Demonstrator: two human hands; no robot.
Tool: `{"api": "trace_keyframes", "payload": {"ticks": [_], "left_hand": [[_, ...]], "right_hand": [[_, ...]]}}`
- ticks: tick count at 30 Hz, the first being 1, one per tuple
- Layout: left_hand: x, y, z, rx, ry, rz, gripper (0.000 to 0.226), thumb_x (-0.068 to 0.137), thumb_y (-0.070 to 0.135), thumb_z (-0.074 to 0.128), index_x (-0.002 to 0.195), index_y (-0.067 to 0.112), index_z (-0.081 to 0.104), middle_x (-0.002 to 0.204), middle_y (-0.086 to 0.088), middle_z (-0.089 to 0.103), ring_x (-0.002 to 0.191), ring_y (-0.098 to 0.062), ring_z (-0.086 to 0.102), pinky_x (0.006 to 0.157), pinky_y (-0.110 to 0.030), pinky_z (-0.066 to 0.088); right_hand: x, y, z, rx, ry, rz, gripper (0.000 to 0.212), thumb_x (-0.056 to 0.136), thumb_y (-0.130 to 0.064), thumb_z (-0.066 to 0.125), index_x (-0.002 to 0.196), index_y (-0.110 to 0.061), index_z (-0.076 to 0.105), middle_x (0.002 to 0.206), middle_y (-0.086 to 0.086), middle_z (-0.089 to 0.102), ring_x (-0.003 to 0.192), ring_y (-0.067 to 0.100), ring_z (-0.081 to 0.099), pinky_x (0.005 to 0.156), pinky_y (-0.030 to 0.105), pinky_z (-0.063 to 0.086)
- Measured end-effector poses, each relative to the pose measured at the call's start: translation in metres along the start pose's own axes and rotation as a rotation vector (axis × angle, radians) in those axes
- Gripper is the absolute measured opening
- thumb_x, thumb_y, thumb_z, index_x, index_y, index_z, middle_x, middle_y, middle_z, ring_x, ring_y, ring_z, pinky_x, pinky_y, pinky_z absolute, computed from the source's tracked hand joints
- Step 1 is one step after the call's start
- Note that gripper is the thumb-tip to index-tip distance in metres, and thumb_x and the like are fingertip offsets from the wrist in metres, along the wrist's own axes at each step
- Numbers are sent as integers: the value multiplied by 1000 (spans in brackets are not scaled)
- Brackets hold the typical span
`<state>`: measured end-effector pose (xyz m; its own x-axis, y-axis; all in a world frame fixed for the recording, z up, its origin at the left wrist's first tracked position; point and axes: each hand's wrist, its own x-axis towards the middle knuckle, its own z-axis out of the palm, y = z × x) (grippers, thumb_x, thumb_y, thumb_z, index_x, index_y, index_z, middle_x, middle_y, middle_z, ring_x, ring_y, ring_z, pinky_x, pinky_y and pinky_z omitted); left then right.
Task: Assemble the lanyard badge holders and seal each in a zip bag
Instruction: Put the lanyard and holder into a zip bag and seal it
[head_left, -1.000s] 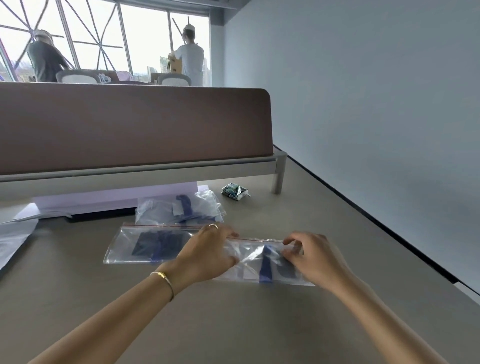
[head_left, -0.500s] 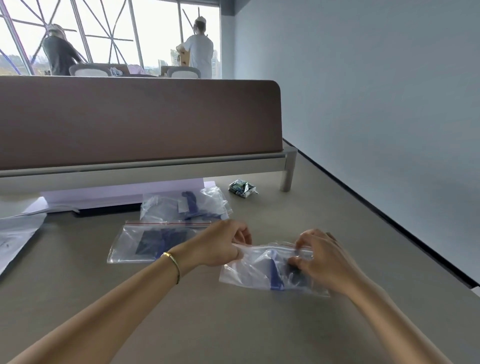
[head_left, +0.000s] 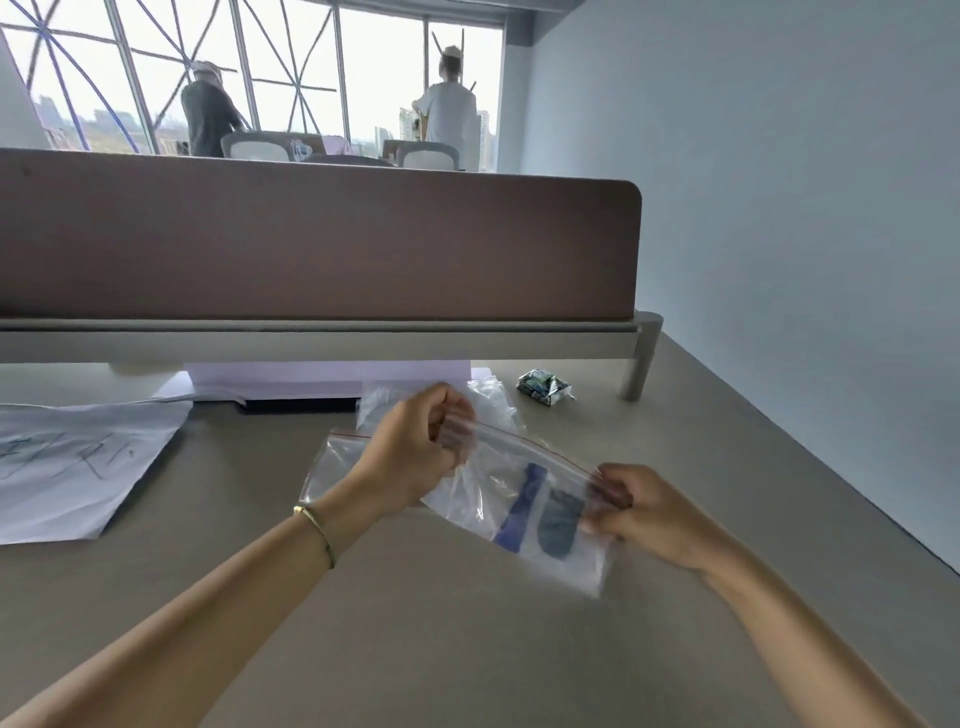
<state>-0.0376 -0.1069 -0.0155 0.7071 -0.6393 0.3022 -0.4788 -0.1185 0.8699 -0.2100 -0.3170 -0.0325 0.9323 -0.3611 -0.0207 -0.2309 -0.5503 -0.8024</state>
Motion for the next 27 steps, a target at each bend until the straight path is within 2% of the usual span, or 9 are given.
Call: {"api": "trace_keyframes", "payload": {"ticks": [3,6,9,11,14,16,18,23,27], "left_hand": [[-6,-5,-28,62,110,-8,48,78,-9,54,111,26,61,83,5,71,67,-11,65,62,-31,55],[-8,-19,-56,145,200,-48,60,77,-4,56,125,31,55,89,5,70,72,-15,67,66,-36,59],[-8,-34,-76,194,236,-136,61,77,-2,63,128,29,54,93,5,70,80,-17,68,67,-33,60],[-10,-42,-83,267,266,-174,59,76,1,66,127,29,55,93,5,67,82,-17,67,65,-25,55],[-17,-52,-91,547,224,-284,64,81,21,64,141,29,41,105,3,66,95,-23,63,76,-34,52],[-22,-54,-92,713,114,-372,70,89,41,54,150,28,23,108,0,64,95,-26,61,74,-36,47],[-25,-54,-88,688,44,-392,72,91,46,52,152,26,18,109,-1,64,93,-25,61,75,-35,46],[-28,-53,-74,577,93,-346,81,80,23,67,149,31,25,117,-4,63,95,-25,59,75,-34,46],[-27,-48,-70,345,241,-271,68,74,10,66,131,39,41,104,1,61,86,-18,59,64,-31,47]], "right_hand": [[19,-30,18,164,95,74,23,76,16,65,91,0,64,67,13,57,54,19,54,45,24,45],[44,-53,41,302,180,144,30,77,17,67,99,-5,65,64,9,60,45,12,54,41,19,42],[65,-64,64,360,170,199,24,78,16,69,86,-6,63,58,10,59,33,5,50,38,15,38],[76,-63,78,289,159,202,24,76,13,71,70,-7,60,59,10,59,39,9,53,44,19,41],[84,-56,93,5,237,171,28,72,-3,72,52,-14,55,54,0,57,54,19,52,50,24,36],[82,-52,97,-191,320,136,21,71,-14,65,56,-12,51,59,-2,55,62,24,53,48,25,32],[81,-52,99,-227,311,108,16,73,-18,60,63,-13,48,65,-2,54,69,27,54,50,28,32],[82,-62,107,33,212,73,13,72,-9,62,76,-16,51,70,-2,59,69,23,56,59,33,41],[79,-71,106,211,245,32,37,66,4,68,93,-21,63,79,-1,67,71,20,64,67,37,54]]}}
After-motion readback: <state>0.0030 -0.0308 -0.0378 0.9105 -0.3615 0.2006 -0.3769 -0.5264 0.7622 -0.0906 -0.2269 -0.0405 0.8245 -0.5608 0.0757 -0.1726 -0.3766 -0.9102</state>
